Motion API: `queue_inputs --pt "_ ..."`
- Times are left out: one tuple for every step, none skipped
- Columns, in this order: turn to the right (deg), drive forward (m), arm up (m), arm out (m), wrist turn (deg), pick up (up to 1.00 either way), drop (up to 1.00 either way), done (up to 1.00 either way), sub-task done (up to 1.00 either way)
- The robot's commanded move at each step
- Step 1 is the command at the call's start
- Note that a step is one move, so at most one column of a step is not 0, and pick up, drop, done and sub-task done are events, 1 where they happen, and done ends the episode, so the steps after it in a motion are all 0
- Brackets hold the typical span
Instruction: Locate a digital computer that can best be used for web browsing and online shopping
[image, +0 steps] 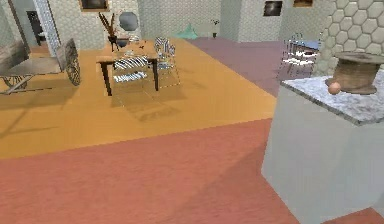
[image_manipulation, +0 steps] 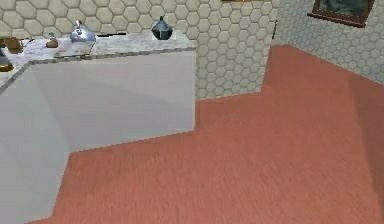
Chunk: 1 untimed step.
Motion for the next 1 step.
queue_inputs --pt "3.0 0.0 0.0 0.0 0.0 0.0 0.0 0.0 0.0"
